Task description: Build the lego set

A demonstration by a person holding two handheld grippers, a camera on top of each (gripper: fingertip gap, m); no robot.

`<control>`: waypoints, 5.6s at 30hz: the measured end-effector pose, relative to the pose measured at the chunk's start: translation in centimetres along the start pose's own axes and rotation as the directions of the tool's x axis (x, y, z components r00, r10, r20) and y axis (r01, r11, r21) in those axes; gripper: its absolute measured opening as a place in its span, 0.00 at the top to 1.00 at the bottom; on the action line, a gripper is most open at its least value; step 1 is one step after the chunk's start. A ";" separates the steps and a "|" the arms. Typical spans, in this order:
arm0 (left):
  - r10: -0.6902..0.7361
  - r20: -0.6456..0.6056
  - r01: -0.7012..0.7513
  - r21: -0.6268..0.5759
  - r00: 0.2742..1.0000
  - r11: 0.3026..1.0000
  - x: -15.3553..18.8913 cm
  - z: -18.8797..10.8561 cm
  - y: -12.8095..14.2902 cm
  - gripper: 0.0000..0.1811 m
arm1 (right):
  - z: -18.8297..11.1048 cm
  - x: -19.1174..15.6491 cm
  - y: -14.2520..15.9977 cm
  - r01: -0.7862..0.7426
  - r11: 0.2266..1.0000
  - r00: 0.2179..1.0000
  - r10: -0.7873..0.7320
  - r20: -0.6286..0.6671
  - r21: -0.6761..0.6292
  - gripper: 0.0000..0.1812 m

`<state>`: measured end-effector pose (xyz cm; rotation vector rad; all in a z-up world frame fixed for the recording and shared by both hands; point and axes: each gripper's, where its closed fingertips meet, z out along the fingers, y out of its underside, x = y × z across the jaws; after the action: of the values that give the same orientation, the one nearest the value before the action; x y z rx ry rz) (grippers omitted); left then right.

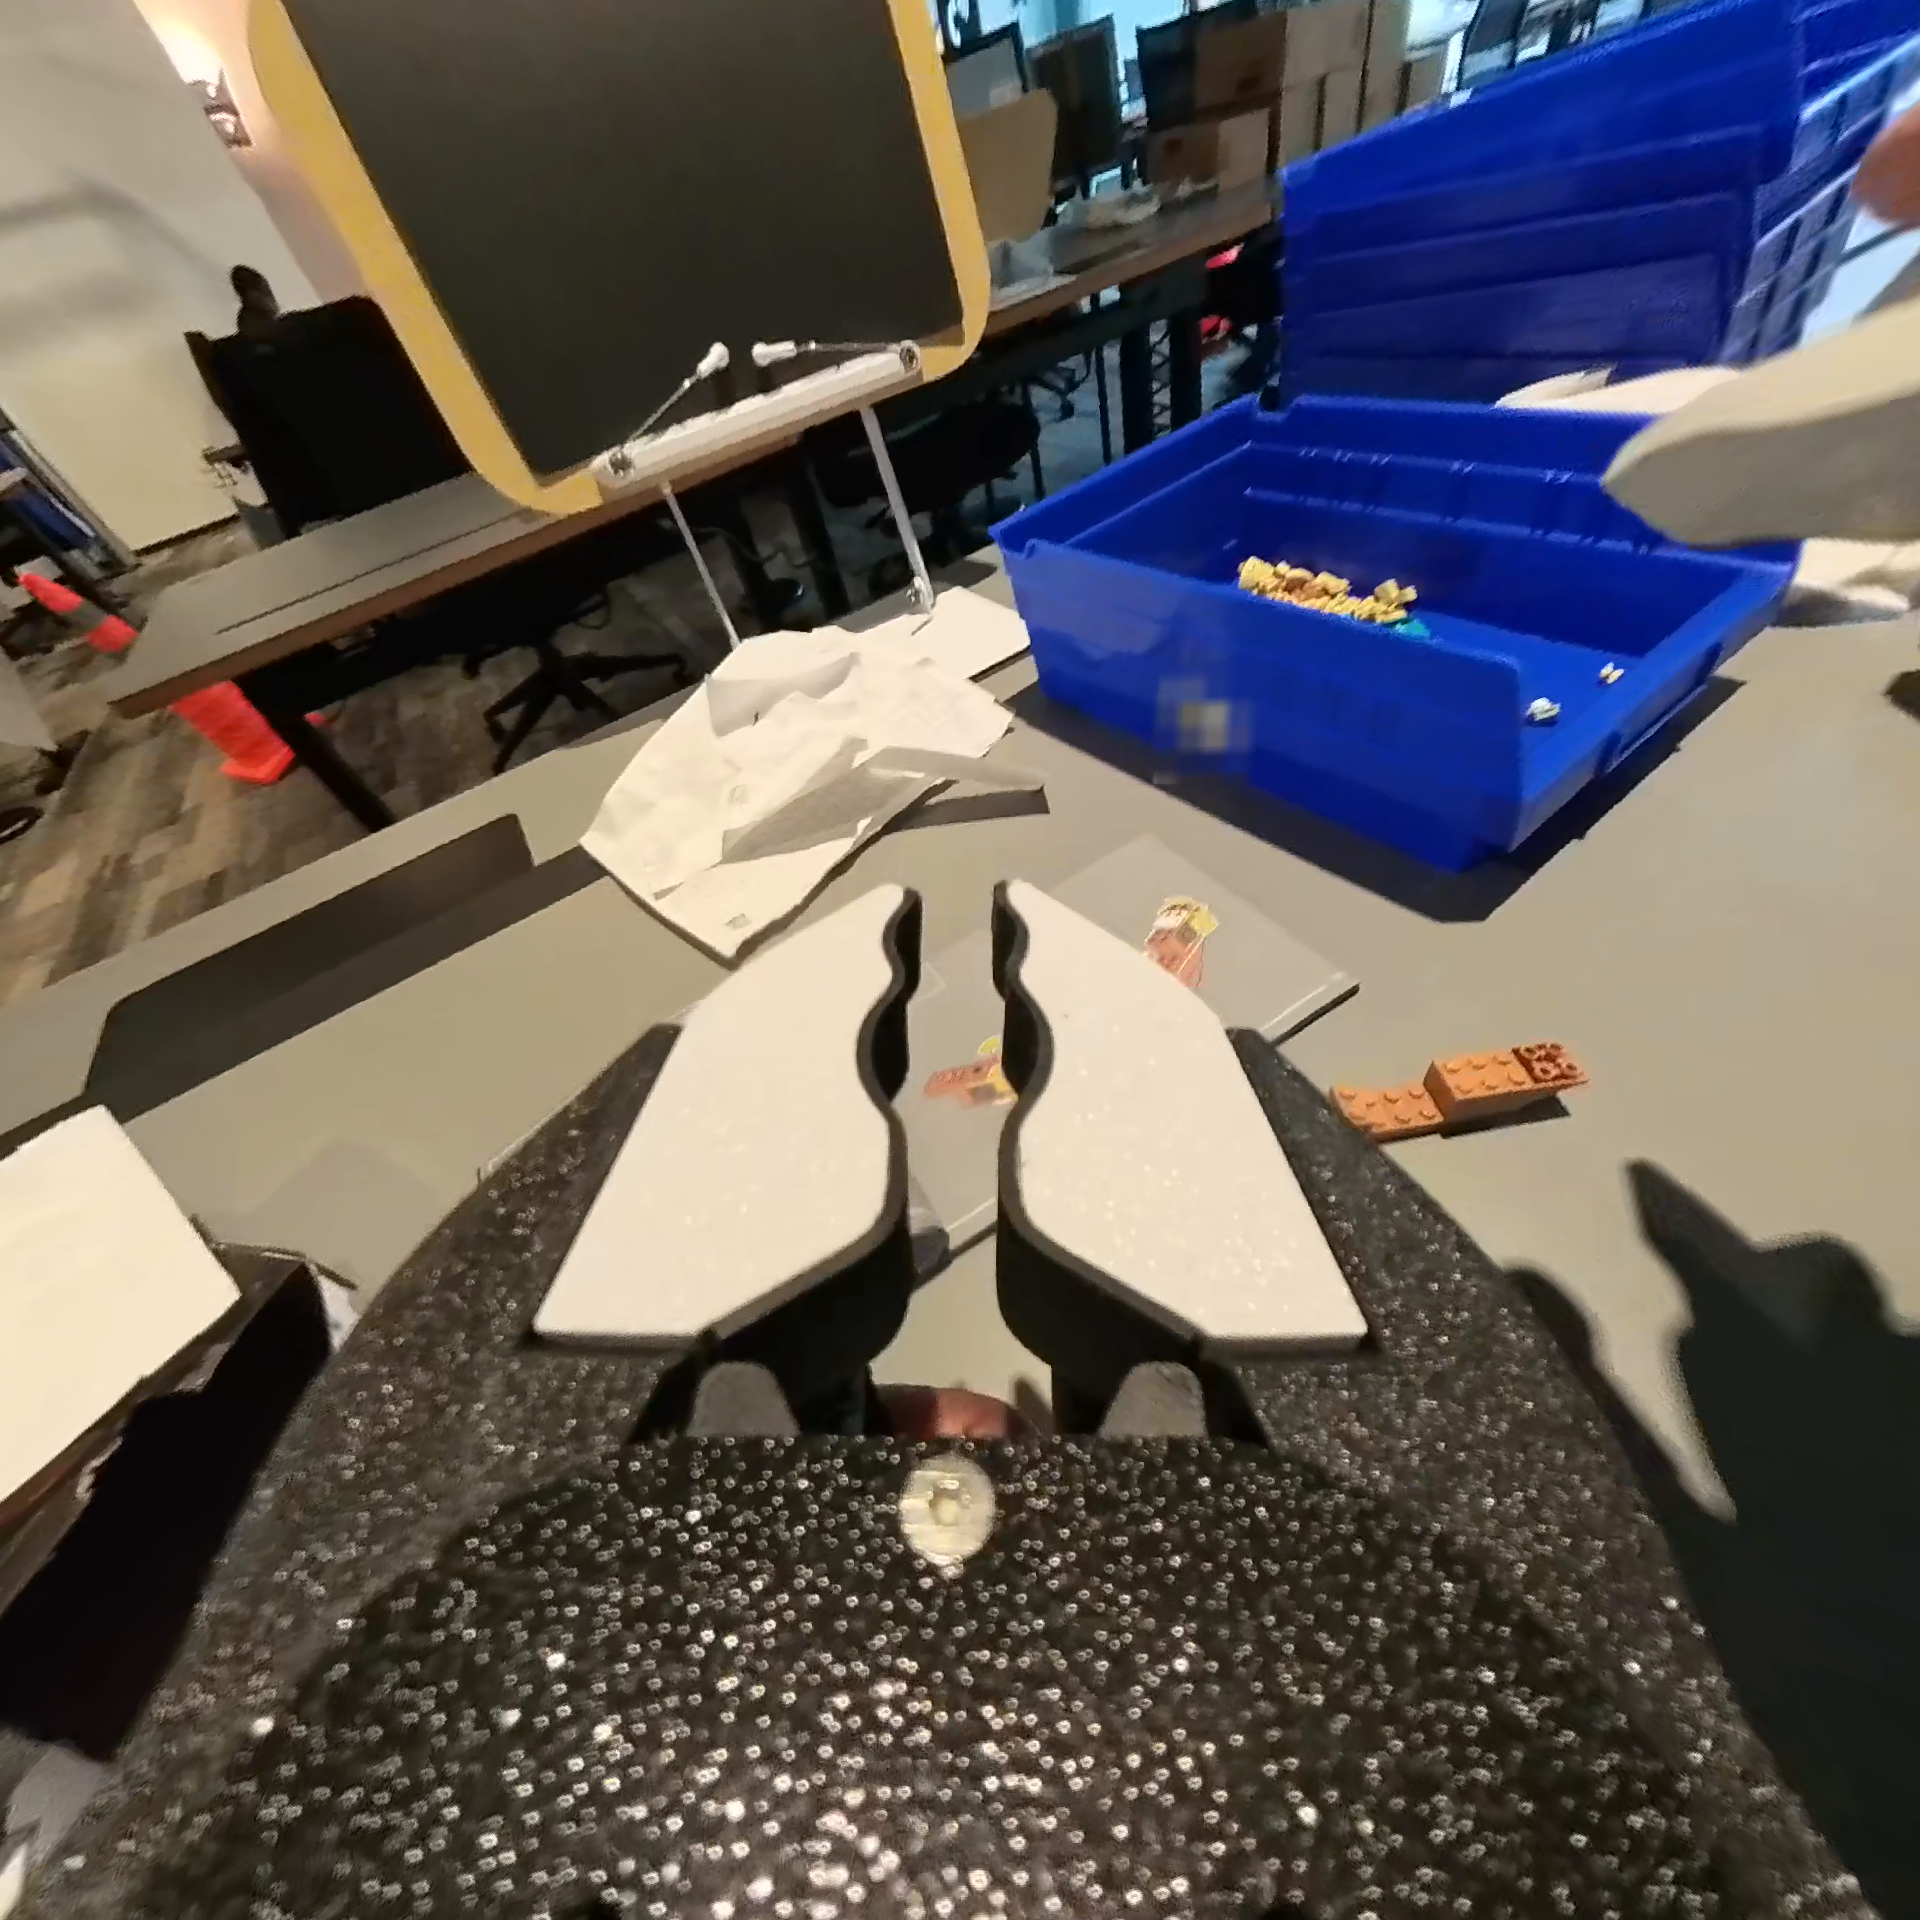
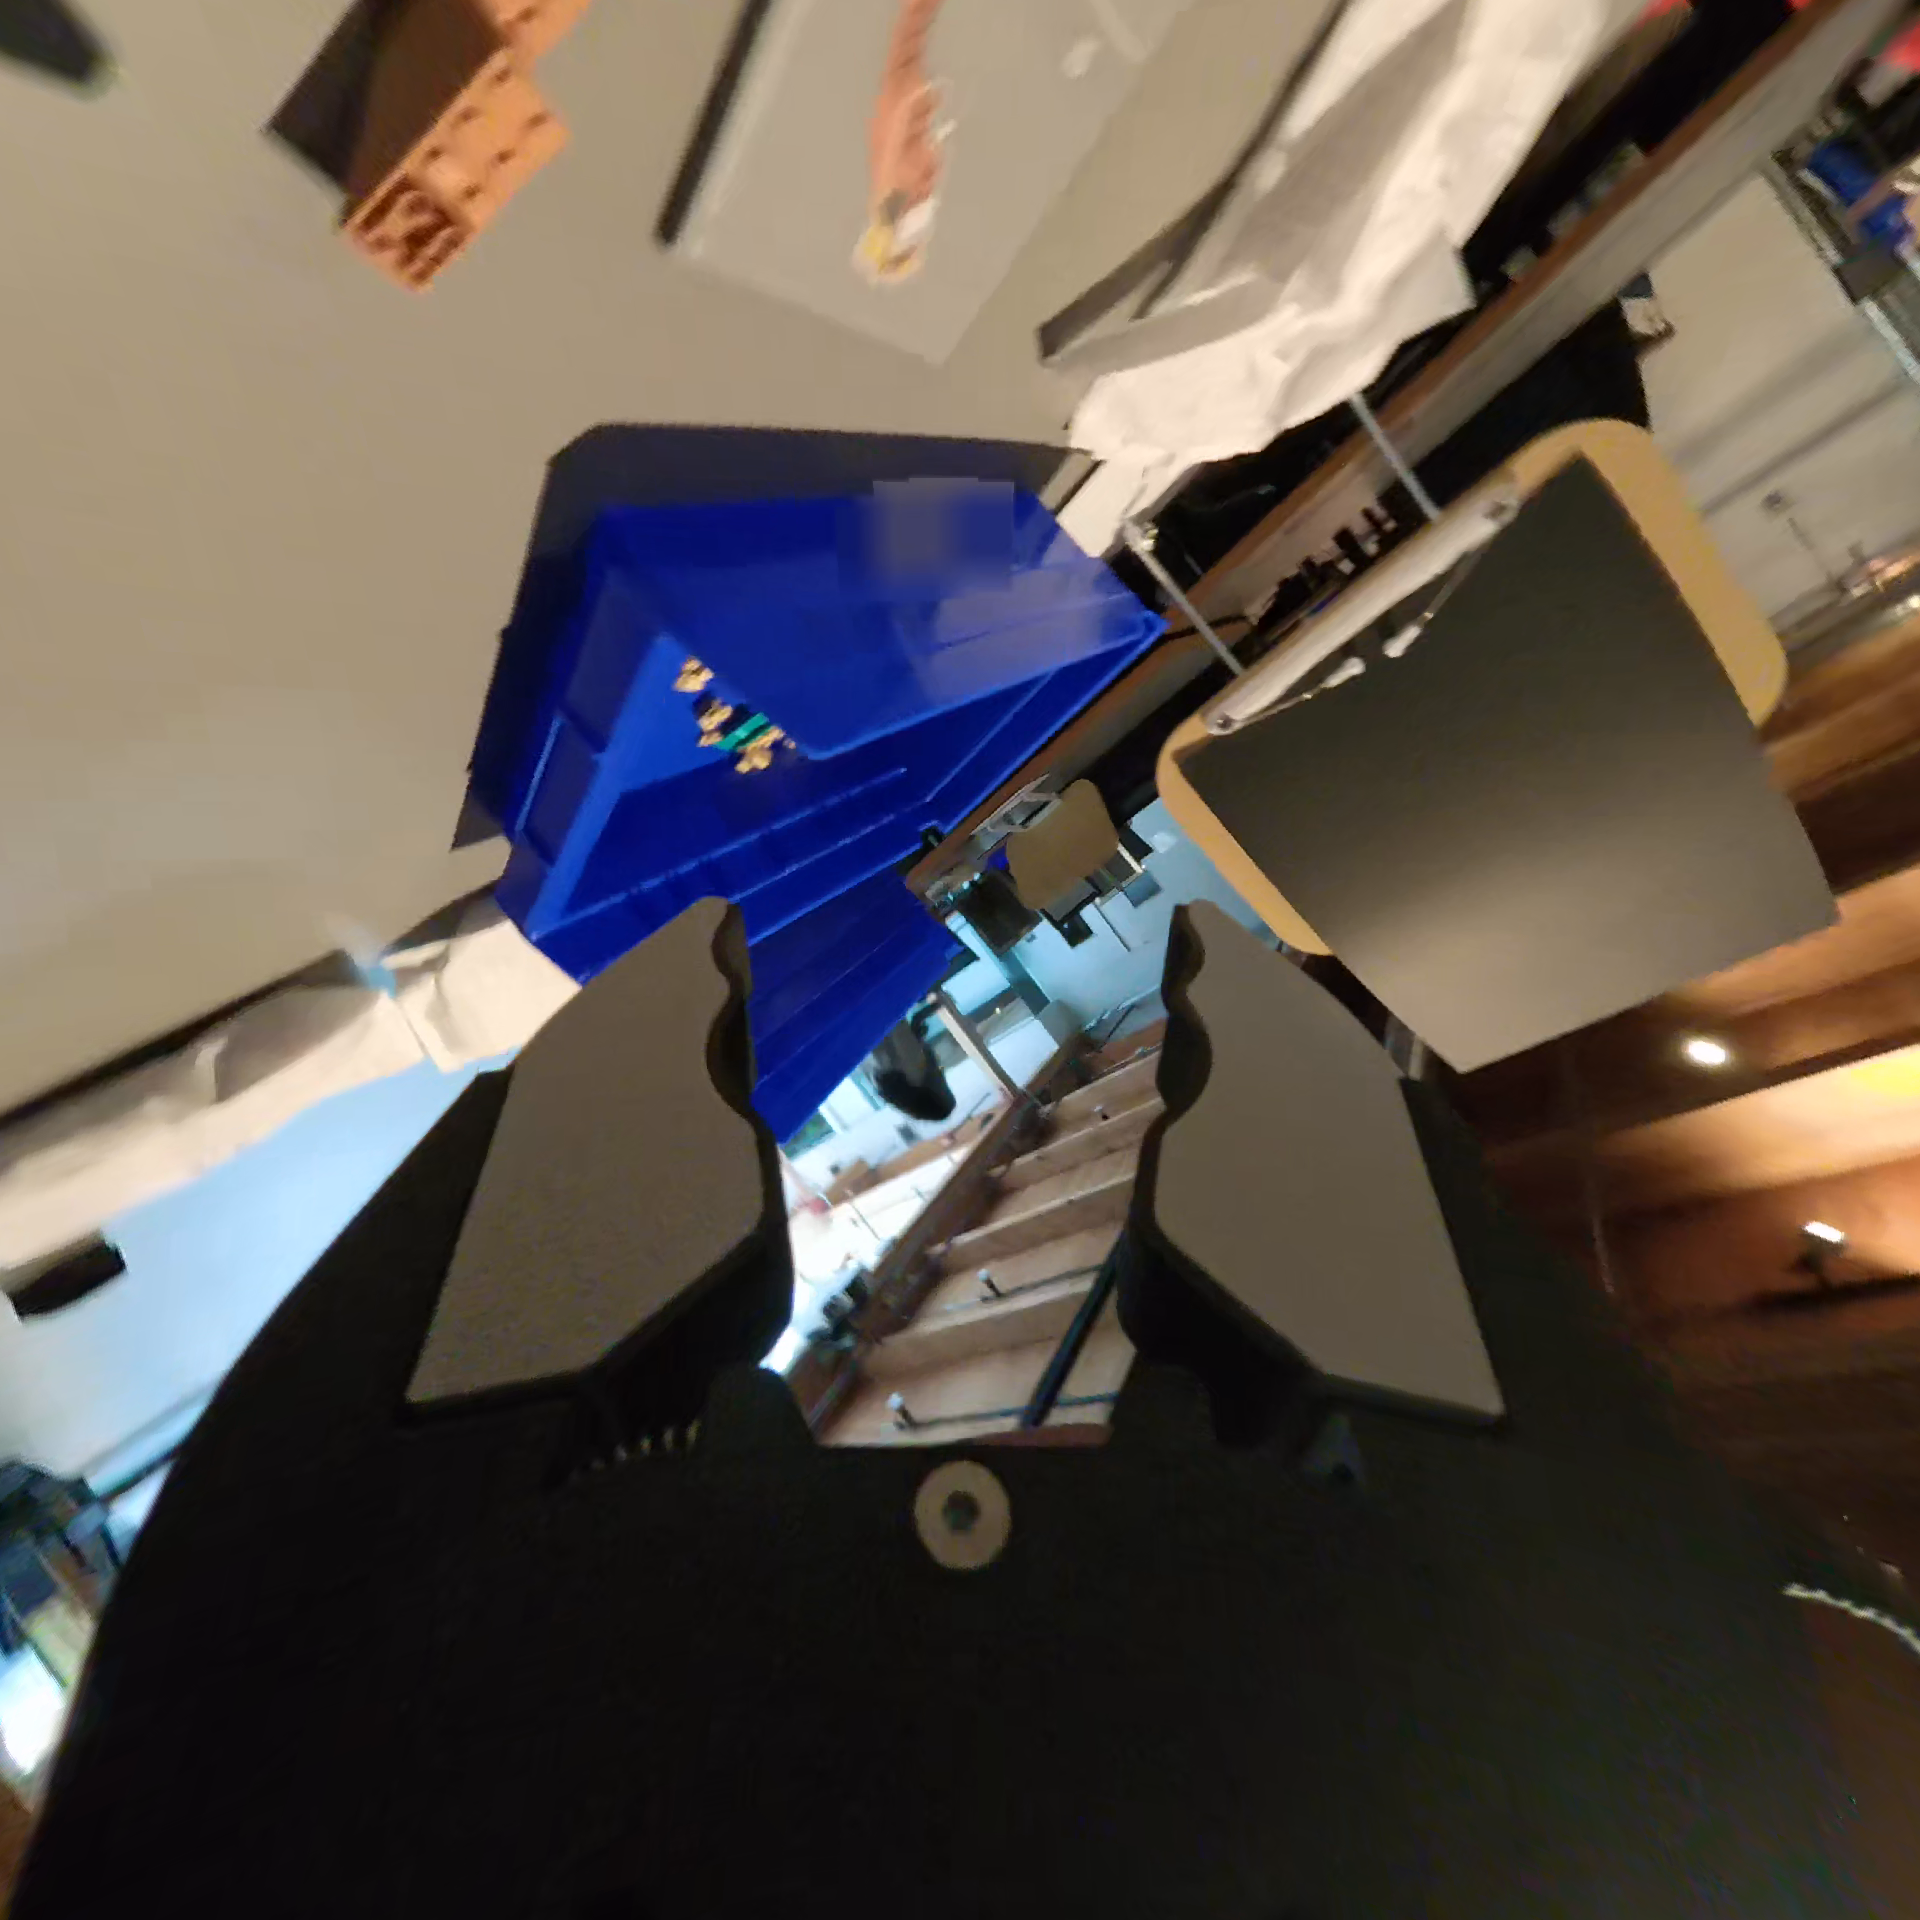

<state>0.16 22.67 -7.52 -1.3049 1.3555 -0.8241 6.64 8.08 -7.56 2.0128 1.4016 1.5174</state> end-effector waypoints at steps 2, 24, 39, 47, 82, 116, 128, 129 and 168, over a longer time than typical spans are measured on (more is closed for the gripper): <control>0.013 0.002 -0.013 -0.005 1.000 1.000 0.2 -0.1 0.1 0.93 | 0.5 -0.6 -0.1 0.031 0.999 0.999 -0.030 0.017 -0.023 0.58; 0.035 0.003 -0.035 0.060 0.999 0.998 -2.8 1.5 3.0 0.93 | 6.3 -4.3 1.1 -0.939 0.050 0.266 0.735 0.624 0.342 0.72; 0.089 0.009 -0.090 0.149 0.996 0.985 -3.7 3.5 3.6 0.93 | 16.1 -4.9 6.9 -0.939 -0.275 -0.075 0.747 0.660 0.205 0.79; 0.165 0.029 -0.168 0.160 0.986 0.973 -3.8 1.7 4.4 0.93 | 21.4 -1.2 5.5 -0.972 -0.144 0.016 0.749 0.663 0.186 0.78; 0.176 0.048 -0.181 0.130 0.983 0.975 -3.3 -1.7 8.5 0.95 | 26.1 -0.9 4.6 -0.992 -0.090 -0.003 0.733 0.680 0.092 0.77; 0.324 -0.147 -0.317 0.066 0.935 0.946 1.4 -0.7 10.3 0.94 | 23.9 -1.6 4.6 -0.992 -0.089 -0.002 0.699 0.716 0.085 0.77; 0.388 -0.169 -0.383 0.061 0.906 0.922 2.7 -0.6 10.7 0.94 | 24.7 -0.6 6.5 -0.996 0.000 0.061 0.723 0.688 0.088 0.76; 0.386 -0.169 -0.381 0.061 0.907 0.922 2.6 -0.6 10.7 0.94 | 25.2 -0.4 7.0 -0.995 0.040 0.094 0.739 0.667 0.095 0.76; 0.414 -0.141 -0.412 0.044 0.899 0.910 2.5 -0.2 10.7 0.95 | 16.3 5.2 9.3 -0.780 -0.603 -0.199 -0.016 0.980 -0.168 0.98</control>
<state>-2.45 22.11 -18.17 -0.9075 1.6687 -0.6392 25.35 12.87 -5.02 4.0241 -0.4781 -1.4623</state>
